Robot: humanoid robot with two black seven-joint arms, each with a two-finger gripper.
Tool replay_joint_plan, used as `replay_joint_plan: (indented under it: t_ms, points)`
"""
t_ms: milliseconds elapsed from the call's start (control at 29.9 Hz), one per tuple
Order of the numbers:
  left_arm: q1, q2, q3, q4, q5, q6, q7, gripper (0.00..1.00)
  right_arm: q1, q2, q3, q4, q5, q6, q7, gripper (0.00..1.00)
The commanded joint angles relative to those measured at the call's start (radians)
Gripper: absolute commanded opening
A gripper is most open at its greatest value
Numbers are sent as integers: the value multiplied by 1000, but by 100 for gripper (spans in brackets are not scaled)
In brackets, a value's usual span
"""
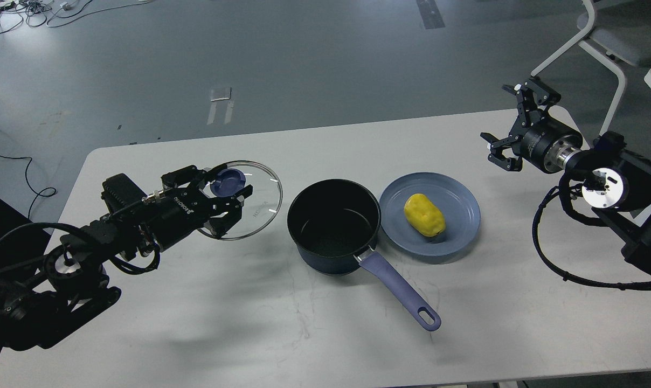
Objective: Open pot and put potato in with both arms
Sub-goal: 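Lower the lid onto the table beside the saucepan and release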
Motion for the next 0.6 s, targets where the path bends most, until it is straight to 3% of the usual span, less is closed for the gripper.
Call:
replay_joint_plan:
  t_ms: [0, 301, 568]
  points:
    - [36, -18, 0, 42, -22, 32, 0, 23, 1, 0, -3, 3, 0, 0, 0, 100]
    - [119, -153, 1, 180, -36, 45, -2, 23, 1, -2, -21, 3, -1, -11, -1, 100]
    - [125, -181, 17, 206, -34, 45, -2, 24, -4, -2, -19, 1, -1, -11, 0, 100]
